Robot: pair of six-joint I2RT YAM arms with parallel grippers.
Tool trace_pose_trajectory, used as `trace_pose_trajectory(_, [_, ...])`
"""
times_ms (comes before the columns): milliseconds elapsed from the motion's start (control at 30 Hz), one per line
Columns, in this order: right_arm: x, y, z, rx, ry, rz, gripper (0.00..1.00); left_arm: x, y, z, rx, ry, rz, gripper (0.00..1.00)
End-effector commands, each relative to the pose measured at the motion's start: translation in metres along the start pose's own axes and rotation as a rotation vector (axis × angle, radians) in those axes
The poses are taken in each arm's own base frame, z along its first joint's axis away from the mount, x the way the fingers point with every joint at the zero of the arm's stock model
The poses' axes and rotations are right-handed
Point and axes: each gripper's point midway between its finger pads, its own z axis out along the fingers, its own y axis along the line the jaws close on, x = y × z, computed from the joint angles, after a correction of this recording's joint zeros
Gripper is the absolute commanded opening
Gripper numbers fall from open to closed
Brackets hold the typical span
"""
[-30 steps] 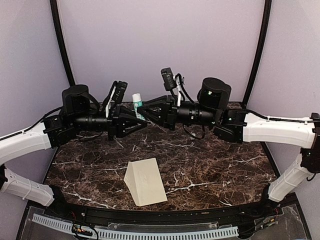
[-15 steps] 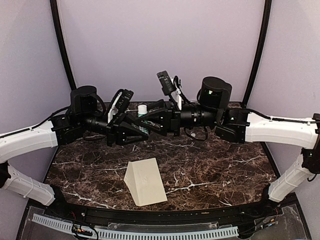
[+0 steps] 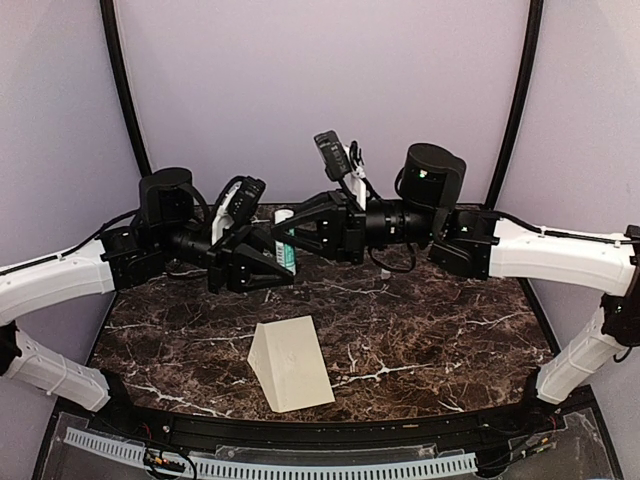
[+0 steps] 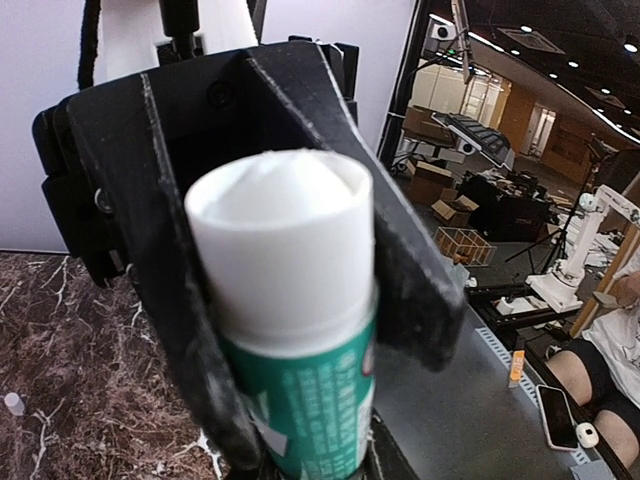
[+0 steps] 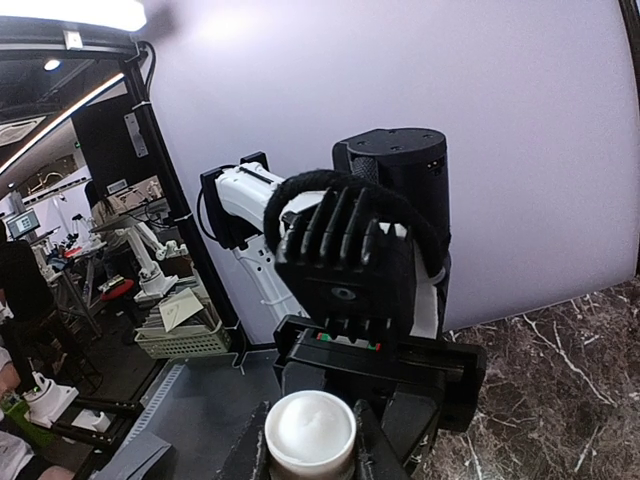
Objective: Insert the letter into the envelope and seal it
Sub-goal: Unscrew the solid glue.
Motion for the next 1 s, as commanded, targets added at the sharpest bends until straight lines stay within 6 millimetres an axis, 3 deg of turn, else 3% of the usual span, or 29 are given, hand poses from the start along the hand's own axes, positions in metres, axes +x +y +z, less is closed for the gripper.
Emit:
trace_pose_trajectory(0, [-0.016, 0.005, -0.005, 0.042, -0.055, -0.026, 0.06, -0.015, 0.023, -0.013, -0.206, -0.038, 0.066, 0.0])
trace_pose_trajectory(333, [-0.001, -0.05, 0.005, 0.397, -0.041, 0.016, 0.03, -0.011, 0.091, -0.054, -0.694, -0.037, 0.052, 0.0])
trace_pose_trajectory(633, [0.024, -0.113, 0.007, 0.848, 0.004, 0.119, 0.01, 0.003, 0.116, -0.065, -0.828, 0.019, 0.008, 0.0])
trace_pose_trajectory(833, [0.026, -0.125, -0.002, 0.963, -0.025, 0.17, 0.04, 0.006, 0.123, -0.07, -0.875, 0.028, -0.002, 0.0])
trace_pose_trajectory(967, [0.016, -0.114, 0.002, 0.898, -0.039, 0.154, 0.14, 0.004, 0.118, -0.065, -0.833, 0.02, -0.009, 0.0])
